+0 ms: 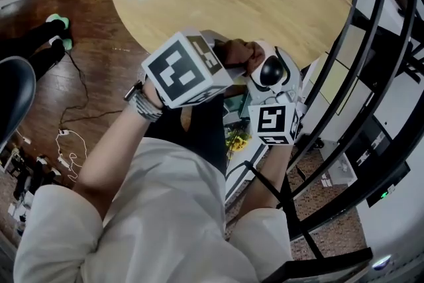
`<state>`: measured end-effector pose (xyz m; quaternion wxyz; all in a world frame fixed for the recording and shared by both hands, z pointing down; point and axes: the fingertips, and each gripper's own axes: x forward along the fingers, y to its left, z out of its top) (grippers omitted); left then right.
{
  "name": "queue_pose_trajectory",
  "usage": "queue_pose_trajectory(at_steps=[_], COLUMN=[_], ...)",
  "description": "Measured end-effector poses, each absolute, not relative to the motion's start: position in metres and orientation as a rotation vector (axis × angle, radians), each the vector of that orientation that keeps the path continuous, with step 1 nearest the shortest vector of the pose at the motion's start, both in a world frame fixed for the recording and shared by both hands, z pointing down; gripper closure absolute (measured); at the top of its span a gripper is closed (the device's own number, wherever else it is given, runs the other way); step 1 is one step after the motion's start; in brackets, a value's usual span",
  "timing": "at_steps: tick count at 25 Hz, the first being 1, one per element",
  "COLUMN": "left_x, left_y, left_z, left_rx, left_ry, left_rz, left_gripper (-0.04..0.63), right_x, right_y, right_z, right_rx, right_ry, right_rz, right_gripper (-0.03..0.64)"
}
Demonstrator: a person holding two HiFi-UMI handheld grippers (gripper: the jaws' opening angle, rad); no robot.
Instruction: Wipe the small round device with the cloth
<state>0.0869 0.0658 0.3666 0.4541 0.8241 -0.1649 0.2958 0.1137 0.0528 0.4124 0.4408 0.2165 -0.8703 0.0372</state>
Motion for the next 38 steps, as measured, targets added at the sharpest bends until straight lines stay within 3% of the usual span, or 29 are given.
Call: queue_pose_trajectory(at_steps=[17, 31, 38], left_x=[0.089, 0.043, 0.064], left_y=[0.056, 0.027, 0.031], left_z=[0.421, 0.337, 0.301], left_rx=[2.085, 2.140, 2.217], left_ry=[-0.325, -0.467, -0.362], left_rz=[1.175, 0.655, 0.571], left_gripper=[0.474, 0.471, 0.471], right_x=[0.109, 0.106, 0.103], right_y=[0.049, 0.045, 0.043], right_z=[0.408, 0.404, 0.407], right_rx=[0.614, 0.902, 1.048], right_ry=[-2.125, -1.999, -1.881], right_rz=[0.116, 0.306, 0.449], right_gripper=[0.258, 0.258, 0.256])
